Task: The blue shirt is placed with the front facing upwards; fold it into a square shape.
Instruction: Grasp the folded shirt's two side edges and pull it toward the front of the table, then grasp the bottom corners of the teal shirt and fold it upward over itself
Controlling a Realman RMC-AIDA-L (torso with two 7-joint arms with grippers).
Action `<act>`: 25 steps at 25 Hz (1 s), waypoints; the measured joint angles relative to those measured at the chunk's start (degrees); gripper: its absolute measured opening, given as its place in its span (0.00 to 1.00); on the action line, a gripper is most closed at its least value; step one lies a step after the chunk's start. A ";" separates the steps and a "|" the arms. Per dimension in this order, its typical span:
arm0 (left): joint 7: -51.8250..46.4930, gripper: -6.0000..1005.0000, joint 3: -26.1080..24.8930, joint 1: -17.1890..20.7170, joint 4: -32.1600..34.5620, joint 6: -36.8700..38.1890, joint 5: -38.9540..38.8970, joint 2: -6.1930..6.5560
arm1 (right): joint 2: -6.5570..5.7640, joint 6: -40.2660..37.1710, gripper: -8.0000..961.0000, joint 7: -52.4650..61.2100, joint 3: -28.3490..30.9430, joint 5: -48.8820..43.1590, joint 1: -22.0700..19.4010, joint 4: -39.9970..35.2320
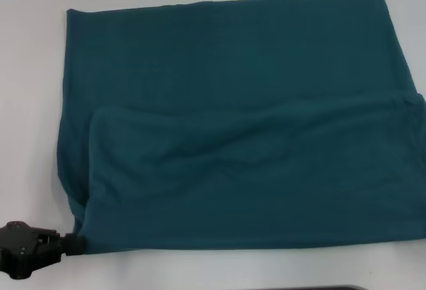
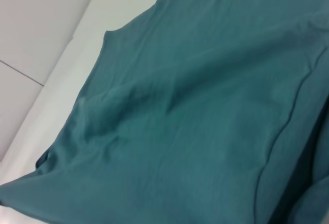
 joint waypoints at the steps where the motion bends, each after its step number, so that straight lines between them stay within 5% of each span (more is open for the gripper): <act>1: 0.02 0.03 -0.04 0.02 0.05 0.01 0.01 0.04 | 0.06 -0.30 0.06 -0.30 0.48 -0.17 -0.22 0.01; 25: 0.02 0.03 -1.40 0.17 0.00 1.57 -0.24 0.66 | -0.16 -4.36 0.06 -2.64 7.20 -2.57 -1.14 -0.01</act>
